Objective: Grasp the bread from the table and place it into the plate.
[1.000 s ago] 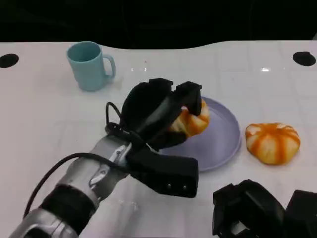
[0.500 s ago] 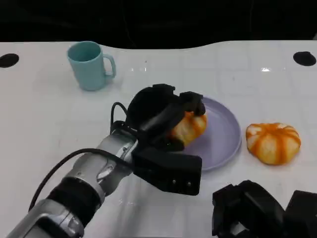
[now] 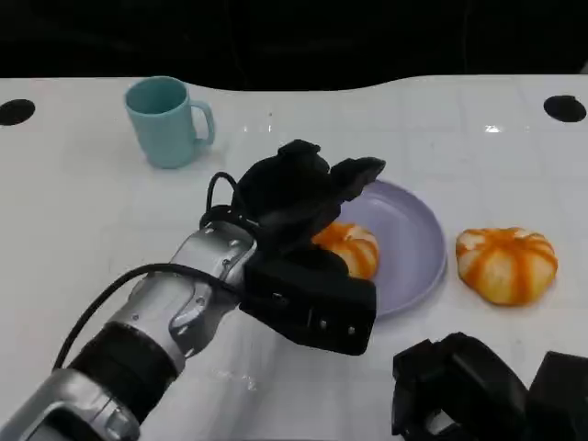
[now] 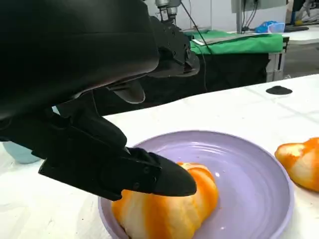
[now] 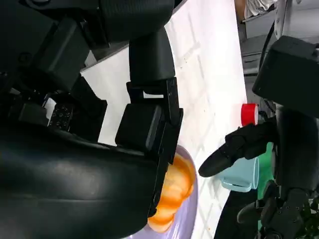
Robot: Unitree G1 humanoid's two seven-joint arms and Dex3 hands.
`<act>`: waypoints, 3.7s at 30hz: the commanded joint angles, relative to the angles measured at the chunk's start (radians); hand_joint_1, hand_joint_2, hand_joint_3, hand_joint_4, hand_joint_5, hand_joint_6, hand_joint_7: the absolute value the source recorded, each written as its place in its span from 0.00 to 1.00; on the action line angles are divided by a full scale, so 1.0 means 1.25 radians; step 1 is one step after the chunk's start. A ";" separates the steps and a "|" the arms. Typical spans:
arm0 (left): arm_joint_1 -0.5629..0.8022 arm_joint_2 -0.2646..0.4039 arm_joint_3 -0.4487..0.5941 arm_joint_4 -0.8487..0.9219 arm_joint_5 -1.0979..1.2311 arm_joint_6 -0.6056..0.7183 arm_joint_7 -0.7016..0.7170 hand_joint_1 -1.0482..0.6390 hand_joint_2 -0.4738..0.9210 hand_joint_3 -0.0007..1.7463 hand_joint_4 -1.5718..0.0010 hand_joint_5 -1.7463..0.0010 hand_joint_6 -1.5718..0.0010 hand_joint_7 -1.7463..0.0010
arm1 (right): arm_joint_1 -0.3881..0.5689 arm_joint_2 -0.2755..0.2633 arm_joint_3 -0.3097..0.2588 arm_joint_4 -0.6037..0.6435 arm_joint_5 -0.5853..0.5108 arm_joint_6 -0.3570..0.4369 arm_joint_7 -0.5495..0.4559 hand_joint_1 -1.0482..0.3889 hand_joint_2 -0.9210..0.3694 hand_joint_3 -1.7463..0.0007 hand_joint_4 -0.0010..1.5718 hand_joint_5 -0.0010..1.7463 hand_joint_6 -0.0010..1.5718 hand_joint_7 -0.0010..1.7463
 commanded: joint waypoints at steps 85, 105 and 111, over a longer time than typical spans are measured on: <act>0.589 -0.072 0.433 -0.303 -1.095 0.128 -0.657 0.18 0.98 0.06 0.40 0.00 0.51 0.03 | 0.000 -0.010 -0.011 -0.007 0.013 0.003 0.007 0.00 0.62 0.32 0.99 0.72 1.00 0.54; 0.588 -0.075 0.437 -0.308 -1.083 0.112 -0.657 0.18 0.99 0.05 0.40 0.00 0.52 0.00 | -0.006 -0.013 -0.010 0.005 0.004 -0.014 0.001 0.00 0.59 0.32 0.99 0.72 1.00 0.54; 0.586 -0.075 0.439 -0.307 -1.085 0.110 -0.661 0.18 0.99 0.05 0.41 0.00 0.52 0.01 | -0.004 -0.010 -0.010 -0.002 0.013 0.006 0.002 0.00 0.60 0.33 0.99 0.72 1.00 0.54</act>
